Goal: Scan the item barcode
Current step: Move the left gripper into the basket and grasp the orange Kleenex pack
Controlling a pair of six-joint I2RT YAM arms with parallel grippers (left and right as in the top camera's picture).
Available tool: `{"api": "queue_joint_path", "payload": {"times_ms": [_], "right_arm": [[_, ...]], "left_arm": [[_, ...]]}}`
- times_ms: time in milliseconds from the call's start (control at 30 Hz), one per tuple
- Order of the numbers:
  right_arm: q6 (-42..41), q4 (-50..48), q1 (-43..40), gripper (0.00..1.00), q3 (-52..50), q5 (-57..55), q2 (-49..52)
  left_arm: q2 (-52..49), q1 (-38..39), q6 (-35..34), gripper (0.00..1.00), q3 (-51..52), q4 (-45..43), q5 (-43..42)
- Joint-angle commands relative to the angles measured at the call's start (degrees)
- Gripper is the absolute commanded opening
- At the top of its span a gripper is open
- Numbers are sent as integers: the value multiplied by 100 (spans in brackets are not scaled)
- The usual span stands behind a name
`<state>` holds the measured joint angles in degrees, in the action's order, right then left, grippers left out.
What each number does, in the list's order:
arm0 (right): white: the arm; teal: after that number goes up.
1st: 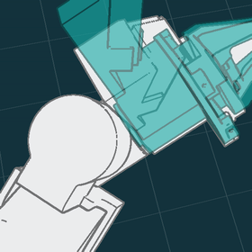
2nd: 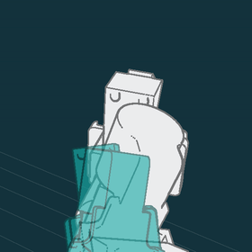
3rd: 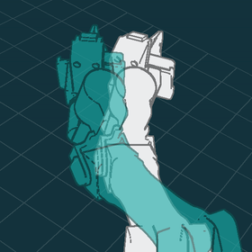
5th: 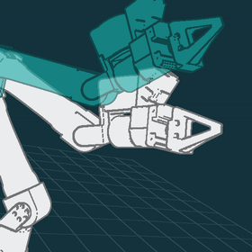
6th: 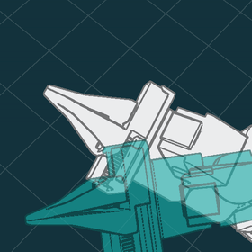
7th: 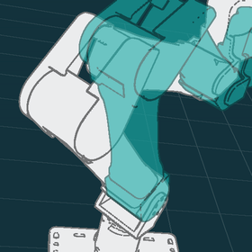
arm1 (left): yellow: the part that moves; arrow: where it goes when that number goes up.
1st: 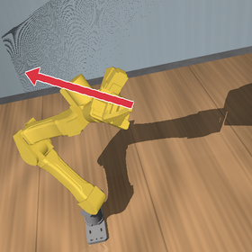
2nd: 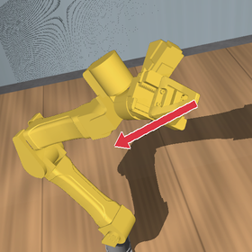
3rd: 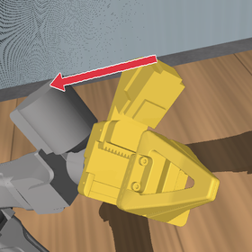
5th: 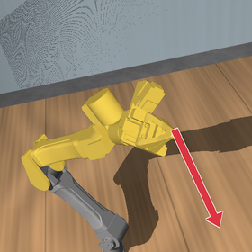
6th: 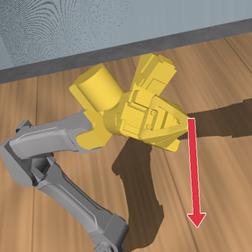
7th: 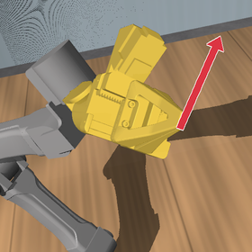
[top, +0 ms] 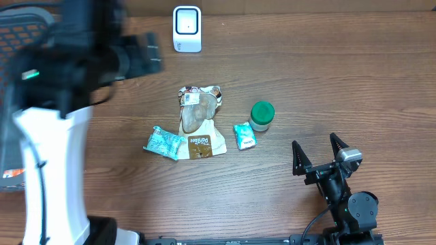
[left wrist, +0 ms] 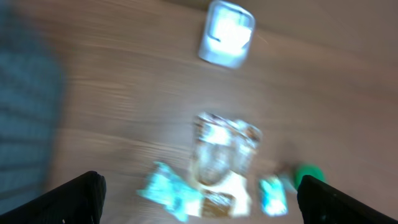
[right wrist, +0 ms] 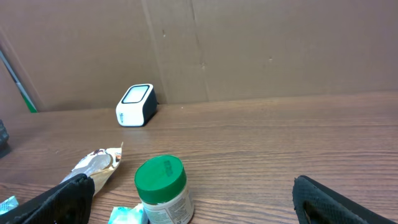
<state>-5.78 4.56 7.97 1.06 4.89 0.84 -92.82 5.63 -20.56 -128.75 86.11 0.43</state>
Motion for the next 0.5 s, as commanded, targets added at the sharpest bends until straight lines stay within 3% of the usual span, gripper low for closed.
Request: {"api": "queue_joint_path", "payload": {"times_ms": [0, 267, 467], "right_arm": [[-2, -22, 22, 100, -61, -52, -66], [-2, -22, 22, 100, -61, -52, -66], [-2, -22, 22, 100, -61, -52, -66]], "left_arm": [[278, -710, 177, 100, -96, 68, 173], [249, -2393, 197, 100, -72, 330, 168], [31, -2907, 280, 100, -61, 409, 326]]}}
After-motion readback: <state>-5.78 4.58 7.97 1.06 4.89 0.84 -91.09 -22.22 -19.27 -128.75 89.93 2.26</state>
